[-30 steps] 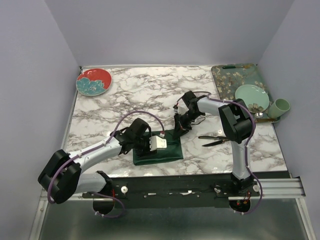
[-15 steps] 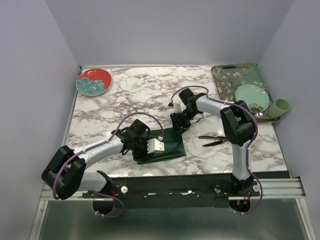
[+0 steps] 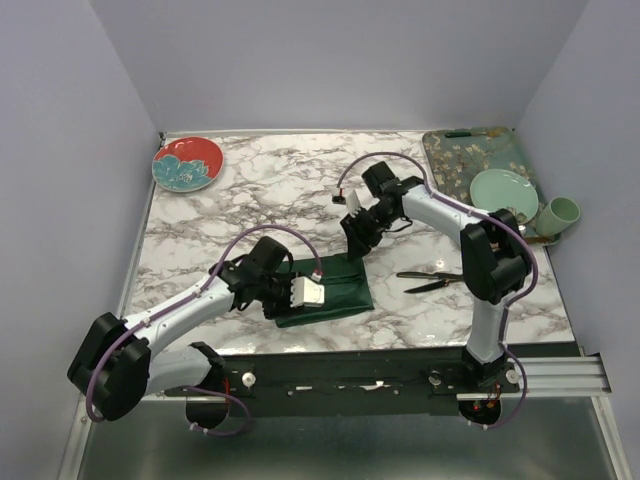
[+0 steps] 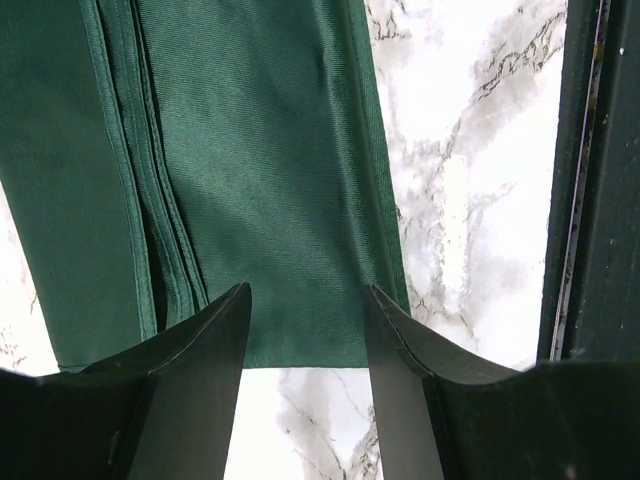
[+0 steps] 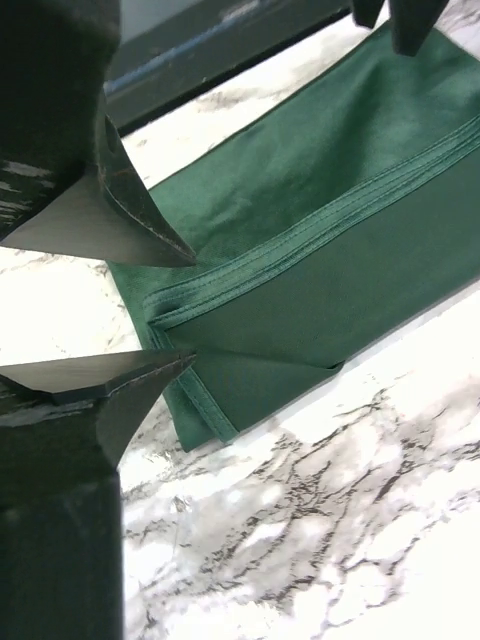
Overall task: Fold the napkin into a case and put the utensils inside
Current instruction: Smooth out the 2/3-rectangle-folded napkin at the center of the board.
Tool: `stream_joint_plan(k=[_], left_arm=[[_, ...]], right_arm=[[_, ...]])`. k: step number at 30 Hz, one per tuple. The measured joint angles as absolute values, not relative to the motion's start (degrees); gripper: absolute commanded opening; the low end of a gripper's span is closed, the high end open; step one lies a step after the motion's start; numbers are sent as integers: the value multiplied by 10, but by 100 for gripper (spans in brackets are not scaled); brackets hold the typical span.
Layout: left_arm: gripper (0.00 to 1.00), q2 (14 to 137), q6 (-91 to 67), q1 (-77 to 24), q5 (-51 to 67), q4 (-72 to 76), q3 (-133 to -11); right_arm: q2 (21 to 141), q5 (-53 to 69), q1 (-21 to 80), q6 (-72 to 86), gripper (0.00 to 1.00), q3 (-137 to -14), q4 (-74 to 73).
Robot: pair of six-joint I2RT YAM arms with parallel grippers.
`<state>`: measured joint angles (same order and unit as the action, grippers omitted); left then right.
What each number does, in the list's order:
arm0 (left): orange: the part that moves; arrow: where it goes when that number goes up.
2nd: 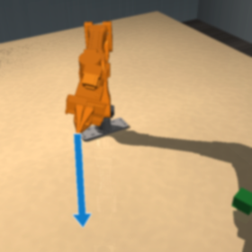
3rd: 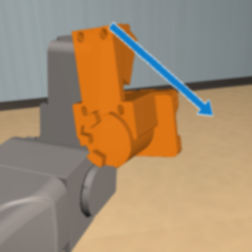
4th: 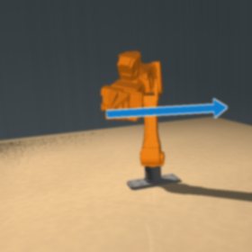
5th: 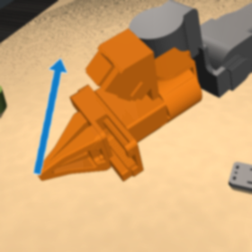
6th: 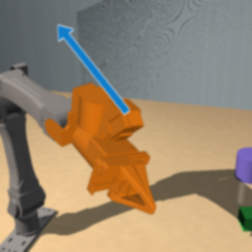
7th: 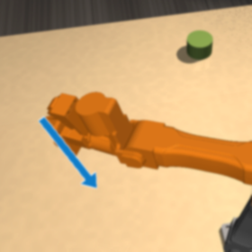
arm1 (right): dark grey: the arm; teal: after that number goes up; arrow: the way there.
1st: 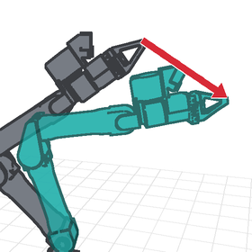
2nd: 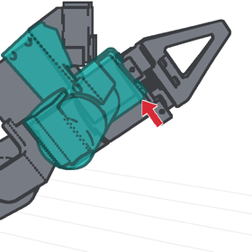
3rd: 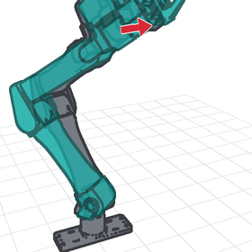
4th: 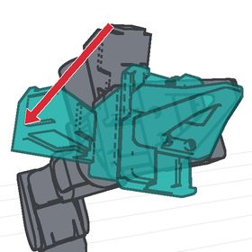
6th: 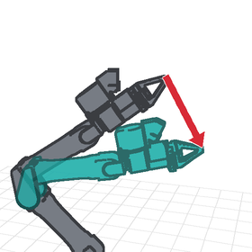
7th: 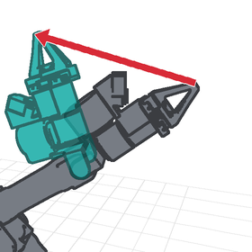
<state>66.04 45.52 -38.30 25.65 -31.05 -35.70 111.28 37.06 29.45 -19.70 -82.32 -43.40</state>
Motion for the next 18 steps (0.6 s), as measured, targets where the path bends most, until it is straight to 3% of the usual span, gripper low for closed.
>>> stream_joint_plan(k=[12,18], left_arm=[[57,691,463,-383,256,-297,-357],[57,696,465,-383,256,-292,-352]], right_arm=[[1133,308,329,-243,52,-841,-457],[1088,306,332,-277,52,-785,-460]])
